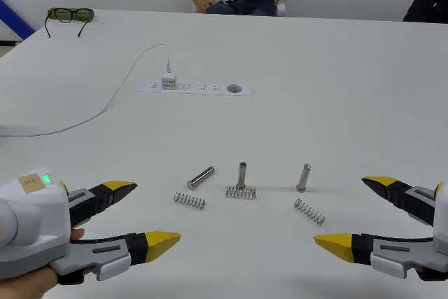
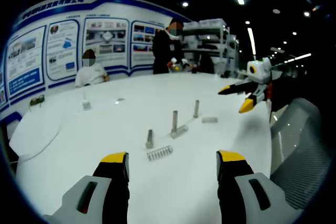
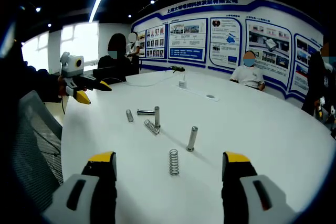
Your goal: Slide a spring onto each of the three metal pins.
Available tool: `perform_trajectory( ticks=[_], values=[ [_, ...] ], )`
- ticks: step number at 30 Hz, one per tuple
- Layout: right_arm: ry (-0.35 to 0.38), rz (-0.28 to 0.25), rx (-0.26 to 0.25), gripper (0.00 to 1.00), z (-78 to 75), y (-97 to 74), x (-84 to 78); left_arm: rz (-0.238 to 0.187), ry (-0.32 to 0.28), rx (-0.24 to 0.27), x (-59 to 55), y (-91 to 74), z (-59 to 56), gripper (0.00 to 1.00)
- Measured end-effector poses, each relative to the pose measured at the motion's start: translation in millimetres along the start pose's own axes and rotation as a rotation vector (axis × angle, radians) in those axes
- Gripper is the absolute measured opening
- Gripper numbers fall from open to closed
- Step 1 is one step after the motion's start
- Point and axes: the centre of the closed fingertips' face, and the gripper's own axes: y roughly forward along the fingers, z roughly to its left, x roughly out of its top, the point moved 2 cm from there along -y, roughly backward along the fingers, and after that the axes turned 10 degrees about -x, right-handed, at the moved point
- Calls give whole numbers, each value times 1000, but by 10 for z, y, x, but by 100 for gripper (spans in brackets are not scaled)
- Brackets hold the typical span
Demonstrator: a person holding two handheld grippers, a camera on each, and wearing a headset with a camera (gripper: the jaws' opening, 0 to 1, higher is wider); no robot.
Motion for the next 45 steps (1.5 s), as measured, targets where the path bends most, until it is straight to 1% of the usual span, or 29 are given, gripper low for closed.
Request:
perform_trajectory(
  ticks=[3, 6, 16, 24, 27, 32, 38, 45],
  values=[
    [-1, 1, -1, 84, -2, -2, 0, 1, 6, -1, 23, 9, 31, 68],
    [3, 5, -4, 84, -10, -4, -7, 12, 17, -6, 47, 27, 54, 67],
    [11, -1, -12, 84, -5, -30, 26, 27, 35, -16, 148, 84, 135, 64],
    [8, -2, -14, 84, 0, -40, 39, 37, 45, -8, 225, 112, 220, 61],
    [9, -5, -16, 84, 3, -49, 55, 50, 55, -8, 259, 138, 244, 60],
    [12, -8, -17, 84, 3, -56, 61, 60, 58, -5, 308, 191, 291, 58],
    [14, -6, -12, 84, 6, -57, 51, 73, 61, -11, 338, 257, 326, 56],
    [13, 0, -5, 84, 14, -46, 21, 109, 67, -8, 343, 312, 414, 52]
  ],
)
